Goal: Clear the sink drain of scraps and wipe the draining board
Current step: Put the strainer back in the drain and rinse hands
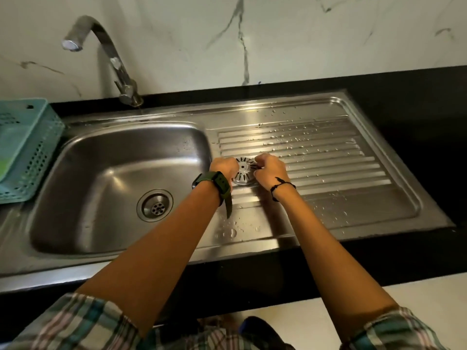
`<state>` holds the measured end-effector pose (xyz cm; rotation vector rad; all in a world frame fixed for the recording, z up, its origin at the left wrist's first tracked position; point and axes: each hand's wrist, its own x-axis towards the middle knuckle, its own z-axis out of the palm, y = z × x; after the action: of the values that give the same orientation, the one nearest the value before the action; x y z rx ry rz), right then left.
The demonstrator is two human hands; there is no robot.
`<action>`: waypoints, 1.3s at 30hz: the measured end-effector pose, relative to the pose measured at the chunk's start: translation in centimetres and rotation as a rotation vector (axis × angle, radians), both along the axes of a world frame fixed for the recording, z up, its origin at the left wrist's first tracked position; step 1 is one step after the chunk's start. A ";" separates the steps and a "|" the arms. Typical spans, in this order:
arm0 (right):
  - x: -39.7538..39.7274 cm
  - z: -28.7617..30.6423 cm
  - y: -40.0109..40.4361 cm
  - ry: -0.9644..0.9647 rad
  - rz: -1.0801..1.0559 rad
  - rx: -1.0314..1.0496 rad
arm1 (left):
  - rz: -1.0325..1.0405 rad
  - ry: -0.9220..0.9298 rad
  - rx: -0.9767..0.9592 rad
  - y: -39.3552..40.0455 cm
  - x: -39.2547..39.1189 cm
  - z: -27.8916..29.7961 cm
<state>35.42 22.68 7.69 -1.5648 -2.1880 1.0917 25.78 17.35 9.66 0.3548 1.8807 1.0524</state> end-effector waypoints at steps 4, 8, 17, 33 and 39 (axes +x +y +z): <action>-1.3 -0.1 1.2 -0.052 -0.030 -0.018 | 0.071 -0.025 -0.028 1.2 -1.7 -0.5; -2.0 -0.5 2.6 -0.039 -0.089 -0.104 | 0.145 -0.235 -0.007 1.4 -2.6 -0.4; -5.3 0.9 2.5 0.262 -0.188 -0.232 | 0.319 -0.441 0.167 1.3 -6.9 -1.8; -21.9 -4.6 -7.6 0.240 0.039 -0.175 | 0.246 -0.168 0.064 -10.0 -24.1 -7.5; -26.9 -9.8 -10.0 -0.008 0.091 -0.093 | 0.361 -0.247 -0.109 -13.2 -27.0 -10.9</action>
<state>8.56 12.69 -2.15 -1.5226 -2.2637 1.2322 -1.20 4.16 -1.25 -0.1795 1.8038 1.1637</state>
